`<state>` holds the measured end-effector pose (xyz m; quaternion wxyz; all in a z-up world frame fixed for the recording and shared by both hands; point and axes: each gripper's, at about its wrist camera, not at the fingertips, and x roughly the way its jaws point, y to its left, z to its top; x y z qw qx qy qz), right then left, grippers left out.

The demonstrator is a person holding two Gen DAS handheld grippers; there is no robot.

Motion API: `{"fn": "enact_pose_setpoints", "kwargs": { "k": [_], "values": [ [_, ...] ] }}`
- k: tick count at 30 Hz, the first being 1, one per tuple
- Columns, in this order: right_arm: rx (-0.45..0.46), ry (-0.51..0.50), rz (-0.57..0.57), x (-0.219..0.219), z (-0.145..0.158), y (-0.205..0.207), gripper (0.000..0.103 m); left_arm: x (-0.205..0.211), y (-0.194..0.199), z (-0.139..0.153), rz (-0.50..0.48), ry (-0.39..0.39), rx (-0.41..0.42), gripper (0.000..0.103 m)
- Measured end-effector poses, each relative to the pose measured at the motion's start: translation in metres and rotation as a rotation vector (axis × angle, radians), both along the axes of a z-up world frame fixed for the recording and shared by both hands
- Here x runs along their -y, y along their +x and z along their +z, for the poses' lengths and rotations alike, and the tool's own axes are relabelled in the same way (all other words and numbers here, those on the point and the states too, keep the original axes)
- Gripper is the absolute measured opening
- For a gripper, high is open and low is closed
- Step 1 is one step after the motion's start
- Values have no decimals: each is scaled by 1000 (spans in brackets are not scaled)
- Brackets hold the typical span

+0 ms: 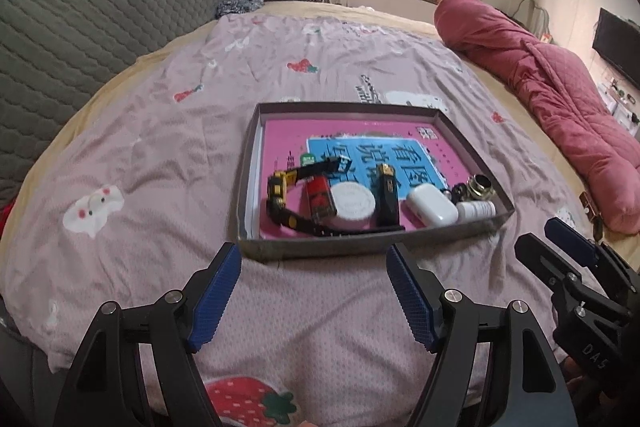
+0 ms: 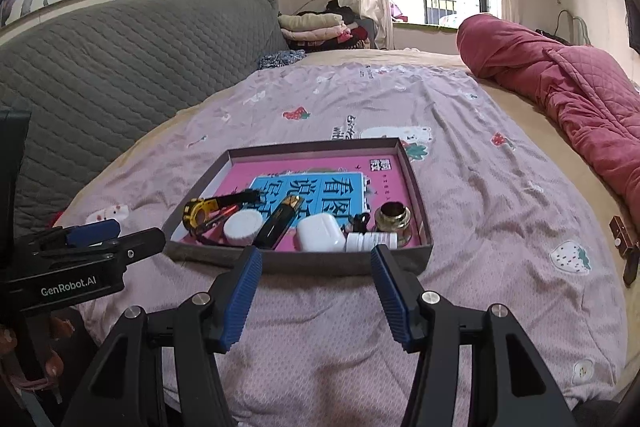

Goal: Organize rigid objects

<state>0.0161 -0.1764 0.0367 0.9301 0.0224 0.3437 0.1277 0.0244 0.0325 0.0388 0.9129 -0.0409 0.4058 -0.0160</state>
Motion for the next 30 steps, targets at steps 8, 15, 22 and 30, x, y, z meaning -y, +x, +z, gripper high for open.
{"fn": "enact_pose_setpoints", "kwargs": {
  "k": [8, 15, 22, 30],
  "values": [
    [-38, -9, -22, 0, -7, -5, 56, 1, -7, -11, 9, -11, -46, 76],
    [-56, -14, -35, 2, -12, -7, 56, -1, -9, -21, 24, -16, -74, 76],
    [-61, -38, -8, -5, -18, -8, 56, -1, -9, -26, 20, -6, -83, 76],
    [-76, -51, -6, -5, -28, -6, 56, 3, -9, -33, 12, 9, -93, 76]
  ]
}}
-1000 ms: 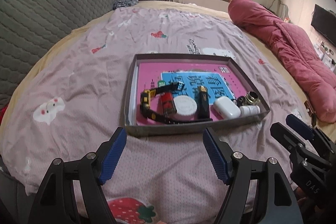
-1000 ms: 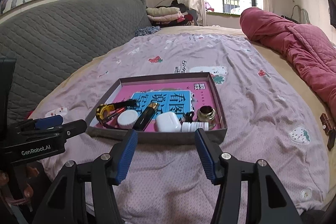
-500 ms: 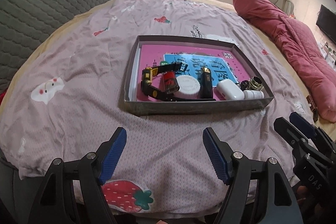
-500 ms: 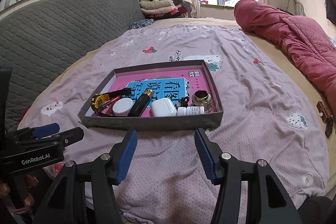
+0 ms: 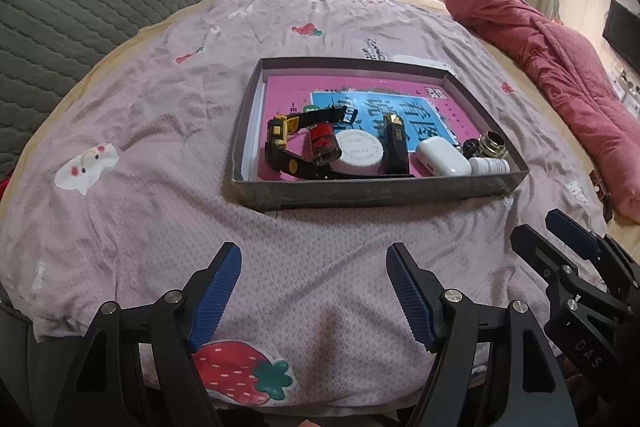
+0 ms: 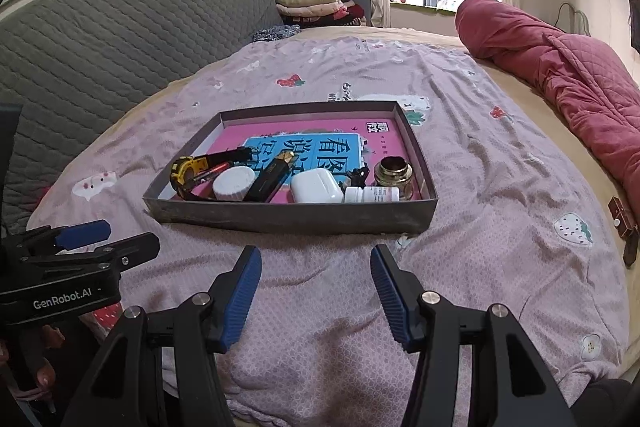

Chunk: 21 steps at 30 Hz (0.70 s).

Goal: Organize rigid objects

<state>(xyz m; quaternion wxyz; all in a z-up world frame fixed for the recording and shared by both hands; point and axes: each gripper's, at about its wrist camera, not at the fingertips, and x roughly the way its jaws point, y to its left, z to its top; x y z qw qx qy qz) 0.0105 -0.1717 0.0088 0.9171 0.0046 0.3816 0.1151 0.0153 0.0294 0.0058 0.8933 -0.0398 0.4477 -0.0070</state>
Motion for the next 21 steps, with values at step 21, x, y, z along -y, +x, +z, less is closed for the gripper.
{"fn": "enact_pose_setpoints", "kwargs": {
  "k": [21],
  "values": [
    [-8, -6, -4, -1, -9, 5, 56, 5, 2, -11, -7, 14, -18, 76]
  ]
}}
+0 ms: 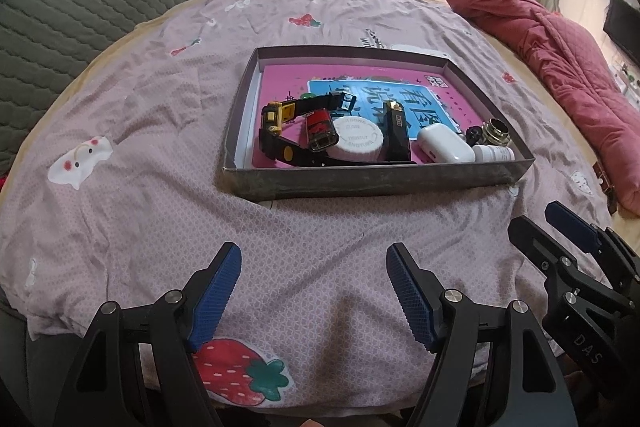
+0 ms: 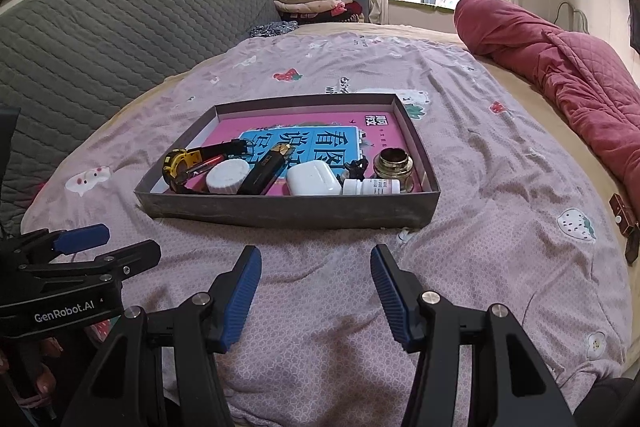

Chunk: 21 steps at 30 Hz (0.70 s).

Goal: Organize rigid objects

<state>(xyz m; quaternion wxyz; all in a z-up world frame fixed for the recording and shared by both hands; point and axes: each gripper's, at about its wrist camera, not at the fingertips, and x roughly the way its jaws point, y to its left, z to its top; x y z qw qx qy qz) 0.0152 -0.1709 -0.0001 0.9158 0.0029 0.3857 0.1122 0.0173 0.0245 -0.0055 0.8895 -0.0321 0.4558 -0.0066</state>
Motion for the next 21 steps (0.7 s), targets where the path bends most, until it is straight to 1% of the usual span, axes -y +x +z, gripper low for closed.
{"fn": "enact_pose_setpoints", "kwargs": {
  "k": [21],
  "values": [
    [-3, -10, 1, 1, -2, 1, 56, -2, 3, -3, 5, -13, -10, 76]
  ]
}}
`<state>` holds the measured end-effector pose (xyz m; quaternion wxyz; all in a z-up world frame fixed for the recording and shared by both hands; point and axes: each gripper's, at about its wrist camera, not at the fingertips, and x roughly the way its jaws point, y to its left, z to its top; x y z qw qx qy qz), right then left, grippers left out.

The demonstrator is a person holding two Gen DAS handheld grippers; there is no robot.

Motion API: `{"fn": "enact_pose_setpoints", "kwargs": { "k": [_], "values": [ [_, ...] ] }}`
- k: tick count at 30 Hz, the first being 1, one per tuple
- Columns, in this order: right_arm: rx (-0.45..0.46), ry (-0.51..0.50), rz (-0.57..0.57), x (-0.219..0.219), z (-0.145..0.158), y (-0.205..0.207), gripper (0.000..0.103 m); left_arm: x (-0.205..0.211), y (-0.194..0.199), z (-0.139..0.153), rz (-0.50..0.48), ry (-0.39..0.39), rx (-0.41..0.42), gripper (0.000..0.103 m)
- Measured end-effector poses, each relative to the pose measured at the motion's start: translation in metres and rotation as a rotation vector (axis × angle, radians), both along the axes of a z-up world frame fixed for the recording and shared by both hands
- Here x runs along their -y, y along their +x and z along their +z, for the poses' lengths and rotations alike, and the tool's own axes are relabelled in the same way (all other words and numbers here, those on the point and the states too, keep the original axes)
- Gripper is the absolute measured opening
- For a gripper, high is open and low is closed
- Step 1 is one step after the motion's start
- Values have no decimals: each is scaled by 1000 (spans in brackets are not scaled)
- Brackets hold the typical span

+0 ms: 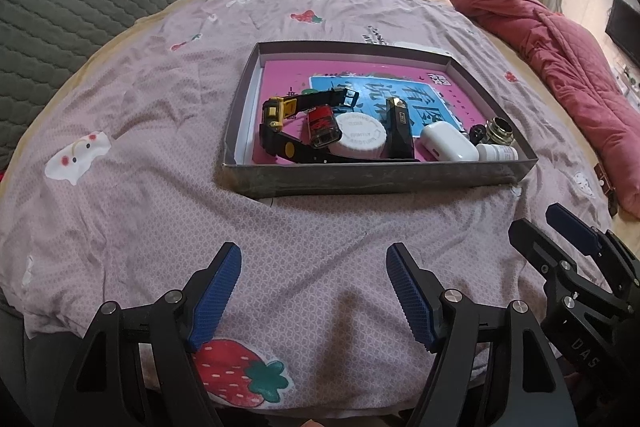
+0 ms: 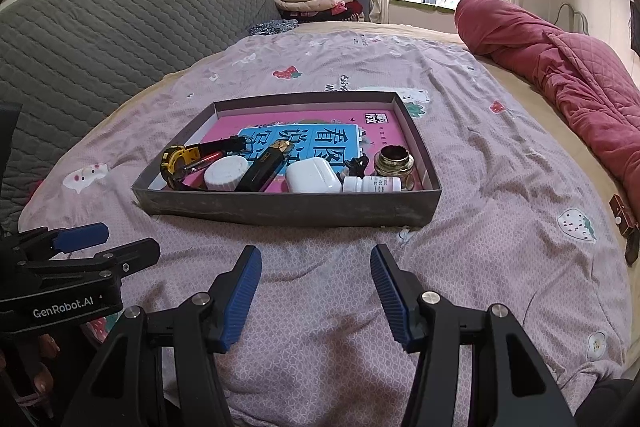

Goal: Organize rigid objects

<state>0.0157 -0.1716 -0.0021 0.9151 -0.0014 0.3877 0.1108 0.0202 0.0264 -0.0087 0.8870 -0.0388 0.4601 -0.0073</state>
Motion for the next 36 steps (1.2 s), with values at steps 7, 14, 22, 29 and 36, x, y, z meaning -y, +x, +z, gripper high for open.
{"fn": "enact_pose_setpoints", "kwargs": {
  "k": [7, 14, 22, 29, 36],
  "values": [
    [3, -8, 9, -1, -2, 1, 56, 0, 0, 0, 0, 2, 0, 76],
    [2, -9, 7, -1, -3, 1, 56, 0, 2, -1, 3, 5, -6, 76],
    [3, -10, 7, -1, -2, 1, 56, 0, 1, -3, 7, 12, -12, 76],
    [6, -5, 7, 1, -3, 2, 56, -5, 6, -6, 26, 10, -17, 76],
    [33, -27, 17, 1, 1, 4, 56, -9, 9, -5, 19, 14, 10, 76]
  ]
}}
